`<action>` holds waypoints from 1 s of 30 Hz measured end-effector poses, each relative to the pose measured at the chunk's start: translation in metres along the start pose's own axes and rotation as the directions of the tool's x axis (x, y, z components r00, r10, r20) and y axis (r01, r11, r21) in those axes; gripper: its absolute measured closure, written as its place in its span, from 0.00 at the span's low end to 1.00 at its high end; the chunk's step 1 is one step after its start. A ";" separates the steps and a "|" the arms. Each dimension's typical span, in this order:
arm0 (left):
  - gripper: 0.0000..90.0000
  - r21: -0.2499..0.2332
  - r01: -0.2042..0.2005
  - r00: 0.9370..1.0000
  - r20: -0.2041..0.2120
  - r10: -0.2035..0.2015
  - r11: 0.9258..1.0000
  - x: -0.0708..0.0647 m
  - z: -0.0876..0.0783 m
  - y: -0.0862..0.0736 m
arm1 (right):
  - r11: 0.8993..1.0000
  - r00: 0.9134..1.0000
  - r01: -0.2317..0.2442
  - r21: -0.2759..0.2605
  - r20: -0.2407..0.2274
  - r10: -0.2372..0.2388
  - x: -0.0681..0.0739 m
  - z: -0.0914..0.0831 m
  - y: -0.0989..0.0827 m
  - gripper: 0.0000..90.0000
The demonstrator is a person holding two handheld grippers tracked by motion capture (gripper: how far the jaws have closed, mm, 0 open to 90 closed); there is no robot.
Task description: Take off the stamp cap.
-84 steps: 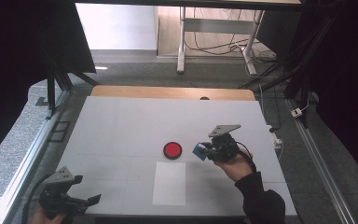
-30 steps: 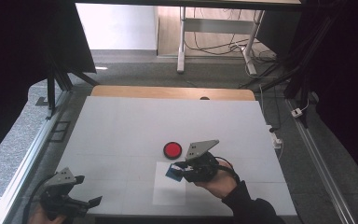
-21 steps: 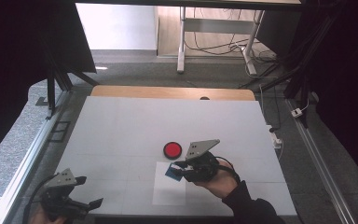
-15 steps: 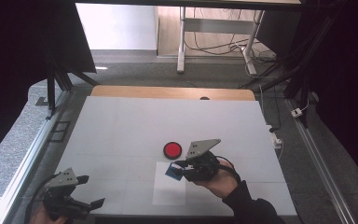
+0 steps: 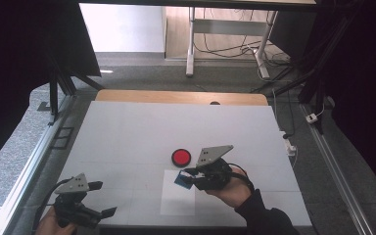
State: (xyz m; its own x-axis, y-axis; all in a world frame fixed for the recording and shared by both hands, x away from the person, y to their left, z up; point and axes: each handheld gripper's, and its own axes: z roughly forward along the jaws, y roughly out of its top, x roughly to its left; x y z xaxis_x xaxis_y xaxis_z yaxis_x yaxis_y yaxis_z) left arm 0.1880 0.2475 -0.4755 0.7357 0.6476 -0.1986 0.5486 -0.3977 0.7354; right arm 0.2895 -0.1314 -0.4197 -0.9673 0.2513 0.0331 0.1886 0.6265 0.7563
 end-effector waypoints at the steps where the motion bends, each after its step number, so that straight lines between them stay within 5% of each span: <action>1: 0.00 0.002 -0.005 1.000 0.004 0.005 1.000 -0.001 0.002 0.001 | 1.000 1.000 0.009 0.001 0.002 -0.009 0.000 0.000 0.000 0.79; 11: 0.00 -0.010 -0.016 0.997 0.077 0.017 1.000 -0.002 0.015 0.013 | 1.000 0.999 -0.018 -0.014 -0.030 0.018 -0.001 -0.004 0.001 0.79; 15: 0.00 -0.010 -0.014 0.991 0.132 0.016 1.000 -0.004 0.022 0.019 | 1.000 0.999 -0.019 -0.023 -0.029 0.018 -0.001 -0.004 0.002 0.79; 30: 0.00 0.010 -0.158 0.974 0.166 0.155 0.987 -0.014 0.053 0.052 | 0.999 0.999 -0.016 -0.027 -0.036 0.015 -0.002 -0.009 0.004 0.79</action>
State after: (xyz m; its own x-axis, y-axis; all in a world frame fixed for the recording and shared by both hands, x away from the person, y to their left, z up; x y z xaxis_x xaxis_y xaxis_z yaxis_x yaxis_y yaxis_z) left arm 0.2275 0.1831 -0.4687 0.8672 0.4614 -0.1873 0.4291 -0.5014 0.7513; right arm 0.2910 -0.1364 -0.4108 -0.9698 0.2342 0.0681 0.1997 0.6020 0.7731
